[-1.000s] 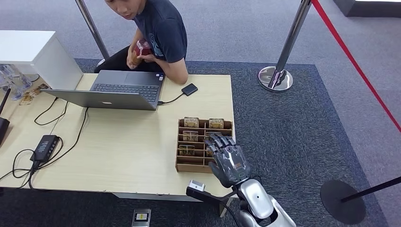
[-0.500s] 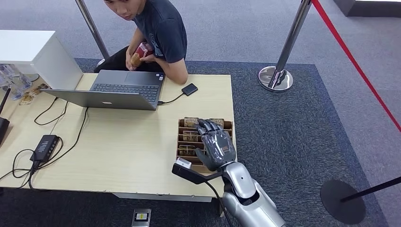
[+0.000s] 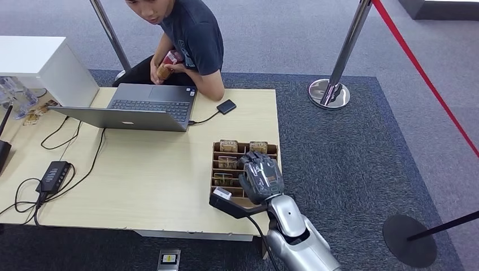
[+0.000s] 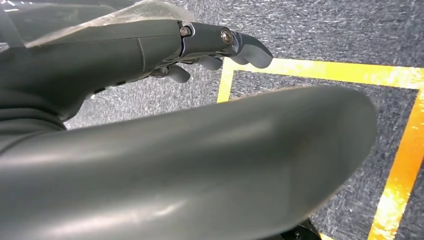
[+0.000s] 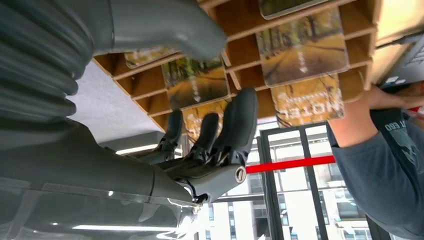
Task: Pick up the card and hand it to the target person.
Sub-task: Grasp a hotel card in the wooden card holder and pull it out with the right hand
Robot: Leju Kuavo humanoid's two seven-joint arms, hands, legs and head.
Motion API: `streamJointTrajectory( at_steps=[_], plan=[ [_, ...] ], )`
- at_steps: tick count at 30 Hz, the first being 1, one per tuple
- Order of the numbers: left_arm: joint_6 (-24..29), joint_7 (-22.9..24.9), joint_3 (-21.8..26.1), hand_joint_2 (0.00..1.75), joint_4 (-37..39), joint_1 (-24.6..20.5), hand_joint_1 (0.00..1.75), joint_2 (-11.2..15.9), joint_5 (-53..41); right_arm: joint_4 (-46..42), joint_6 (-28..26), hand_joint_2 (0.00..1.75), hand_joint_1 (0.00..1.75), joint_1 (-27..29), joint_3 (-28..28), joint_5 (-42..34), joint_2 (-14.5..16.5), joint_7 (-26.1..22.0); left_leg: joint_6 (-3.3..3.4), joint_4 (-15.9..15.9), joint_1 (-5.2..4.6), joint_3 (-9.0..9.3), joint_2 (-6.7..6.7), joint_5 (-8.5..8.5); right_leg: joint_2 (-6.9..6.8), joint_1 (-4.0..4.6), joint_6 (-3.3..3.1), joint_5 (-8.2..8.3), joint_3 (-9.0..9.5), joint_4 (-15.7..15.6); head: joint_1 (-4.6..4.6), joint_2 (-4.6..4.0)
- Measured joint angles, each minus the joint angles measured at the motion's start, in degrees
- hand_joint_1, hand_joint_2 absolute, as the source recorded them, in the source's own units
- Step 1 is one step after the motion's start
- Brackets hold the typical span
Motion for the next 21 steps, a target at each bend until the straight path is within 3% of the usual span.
streamJointTrajectory(
  at_steps=[5, 12, 16, 21],
  plan=[
    [0.0, -0.4, 0.2, 0.00, 0.0, 0.1, 0.00, 0.0, 0.0, -2.4, -0.6, 1.75, 0.33, 3.2, -1.4, 1.3, -0.8, 0.4, 0.00, 0.0, 0.00, -0.02, -0.01, -0.01, 0.00, 0.00, 0.00, 0.00, -0.02, 0.0, 0.00, 0.00],
    [0.0, -0.7, 0.6, 0.00, 0.0, 0.2, 0.00, -0.1, 0.0, -4.6, -0.6, 1.75, 0.63, 5.2, -2.2, 1.9, -1.5, 0.4, 0.00, 0.0, 0.00, -0.02, 0.00, 0.00, 0.00, 0.00, 0.00, 0.00, -0.02, 0.0, 0.01, -0.01],
    [0.0, -0.7, 0.8, 0.00, 0.0, 0.2, 0.00, -0.2, 0.0, -4.6, -0.5, 1.75, 0.48, 5.3, -2.5, 1.9, -1.7, 0.4, 0.00, 0.0, 0.00, -0.01, 0.00, 0.00, 0.00, 0.00, -0.01, 0.01, -0.02, 0.0, 0.00, 0.00],
    [0.1, -0.7, 1.1, 0.00, 0.0, 0.2, 0.00, -0.3, 0.0, -4.5, -0.4, 1.75, 0.48, 5.4, -3.3, 1.9, -1.8, 0.4, 0.00, 0.0, 0.00, -0.02, 0.00, 0.00, 0.00, 0.00, -0.01, 0.01, -0.02, 0.0, 0.00, 0.00]
  ],
)
